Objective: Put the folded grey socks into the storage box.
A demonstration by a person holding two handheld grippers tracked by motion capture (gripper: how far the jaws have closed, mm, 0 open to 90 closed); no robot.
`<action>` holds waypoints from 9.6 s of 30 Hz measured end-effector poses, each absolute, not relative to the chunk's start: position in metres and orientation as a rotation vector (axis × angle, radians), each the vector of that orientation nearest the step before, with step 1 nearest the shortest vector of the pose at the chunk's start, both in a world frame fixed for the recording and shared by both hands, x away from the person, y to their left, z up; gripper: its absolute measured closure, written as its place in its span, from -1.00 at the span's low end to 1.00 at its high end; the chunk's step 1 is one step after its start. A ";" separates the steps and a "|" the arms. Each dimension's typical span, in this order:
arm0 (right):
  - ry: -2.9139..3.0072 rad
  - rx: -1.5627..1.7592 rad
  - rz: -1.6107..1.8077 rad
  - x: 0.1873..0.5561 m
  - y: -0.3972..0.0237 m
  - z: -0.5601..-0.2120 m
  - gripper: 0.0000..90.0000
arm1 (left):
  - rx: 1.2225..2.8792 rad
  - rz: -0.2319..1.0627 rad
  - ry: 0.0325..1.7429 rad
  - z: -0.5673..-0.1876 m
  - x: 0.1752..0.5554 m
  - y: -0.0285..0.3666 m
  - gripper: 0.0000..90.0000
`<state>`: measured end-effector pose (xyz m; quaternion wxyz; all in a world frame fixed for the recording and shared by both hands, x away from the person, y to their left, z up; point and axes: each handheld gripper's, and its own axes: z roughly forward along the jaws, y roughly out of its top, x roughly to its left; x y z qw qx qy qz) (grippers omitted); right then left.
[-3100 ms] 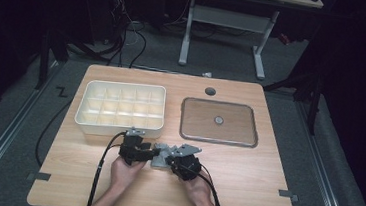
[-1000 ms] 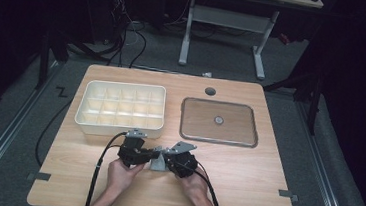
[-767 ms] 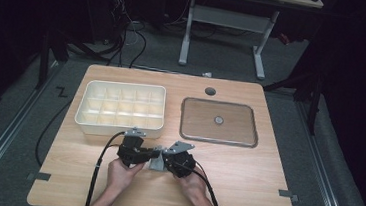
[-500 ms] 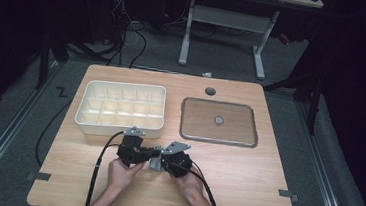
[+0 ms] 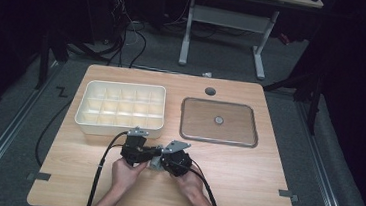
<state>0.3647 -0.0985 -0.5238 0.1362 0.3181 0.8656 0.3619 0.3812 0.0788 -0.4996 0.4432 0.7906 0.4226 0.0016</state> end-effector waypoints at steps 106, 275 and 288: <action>2.494 1.042 1.000 0.367 -0.129 -0.520 0.68 | 2.020 0.077 1.008 -0.519 0.404 0.060 0.78; 2.194 1.236 0.871 0.358 -0.216 -0.522 0.13 | 2.050 0.025 1.142 -0.522 0.410 0.065 -0.10; 2.088 1.408 0.886 0.356 -0.269 -0.532 -0.07 | 2.041 -0.028 1.076 -0.523 0.408 0.064 0.26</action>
